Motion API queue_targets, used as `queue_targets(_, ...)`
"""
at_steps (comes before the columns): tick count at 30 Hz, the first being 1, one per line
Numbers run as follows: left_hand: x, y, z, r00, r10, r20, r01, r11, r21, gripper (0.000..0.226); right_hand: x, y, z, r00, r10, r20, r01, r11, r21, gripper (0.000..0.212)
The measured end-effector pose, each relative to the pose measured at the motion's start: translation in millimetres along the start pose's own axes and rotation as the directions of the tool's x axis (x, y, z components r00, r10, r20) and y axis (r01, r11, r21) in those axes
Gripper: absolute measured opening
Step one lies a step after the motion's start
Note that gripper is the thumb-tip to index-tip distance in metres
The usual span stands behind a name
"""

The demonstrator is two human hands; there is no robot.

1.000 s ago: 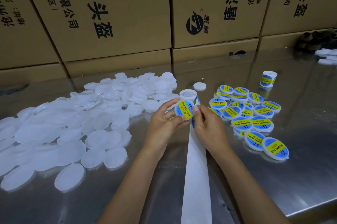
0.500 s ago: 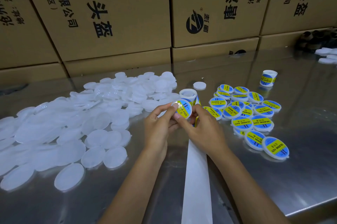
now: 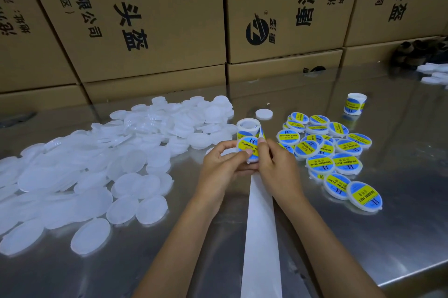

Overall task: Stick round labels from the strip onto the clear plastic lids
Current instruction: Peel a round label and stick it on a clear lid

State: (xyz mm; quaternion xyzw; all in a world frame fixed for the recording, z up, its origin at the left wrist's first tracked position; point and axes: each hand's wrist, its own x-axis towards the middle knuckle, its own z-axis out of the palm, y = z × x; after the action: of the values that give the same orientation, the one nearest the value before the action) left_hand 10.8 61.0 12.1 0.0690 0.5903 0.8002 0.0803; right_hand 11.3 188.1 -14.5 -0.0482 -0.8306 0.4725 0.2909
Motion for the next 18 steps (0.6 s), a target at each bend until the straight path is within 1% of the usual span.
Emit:
queue_targets(2,-0.2,0.2,0.0,0.999,0.04,0.02,-0.041,0.997,0.066,0.035,1.1,0.7,1.3,1.0,-0.019,0.016,0.018,0.998,0.065,0.039)
queue_targets(4,-0.4,0.0,0.2,0.995,0.095,0.027,-0.097,0.989,0.113,0.041,1.1,1.2,2.4,0.997,-0.055,0.046,0.051,0.995,0.09,0.038)
queue_targets(8,-0.3,0.2,-2.3,0.982,0.187,-0.01,-0.183,0.973,0.143,0.034,0.1,0.7,2.5,0.988,-0.124,0.087,0.108,0.979,0.173,0.046)
queue_targets(11,0.1,-1.0,-4.1,0.984,0.176,-0.039,-0.171,0.98,0.104,0.031,-1.3,-1.5,2.9,0.987,-0.111,0.121,0.082,0.971,0.222,0.041)
queue_targets(13,1.4,-3.0,-4.2,0.981,0.183,-0.063,-0.176,0.98,0.096,0.028,-3.0,-0.9,4.3,0.983,-0.088,0.159,0.055,0.979,0.196,0.029)
queue_targets(14,2.0,-4.1,-4.2,0.978,0.196,-0.076,-0.188,0.977,0.105,0.026,-4.0,-0.3,4.9,0.981,-0.077,0.178,0.051,0.987,0.15,0.03)
queue_targets(16,2.1,-5.2,-3.8,0.971,0.217,-0.098,-0.206,0.972,0.115,0.026,-5.4,1.0,5.2,0.979,-0.067,0.194,0.058,0.997,0.052,0.036)
queue_targets(18,2.0,-4.4,-3.6,0.968,0.21,-0.136,-0.2,0.976,0.084,0.026,-5.7,1.0,5.0,0.978,-0.06,0.2,0.059,0.998,0.013,0.046)
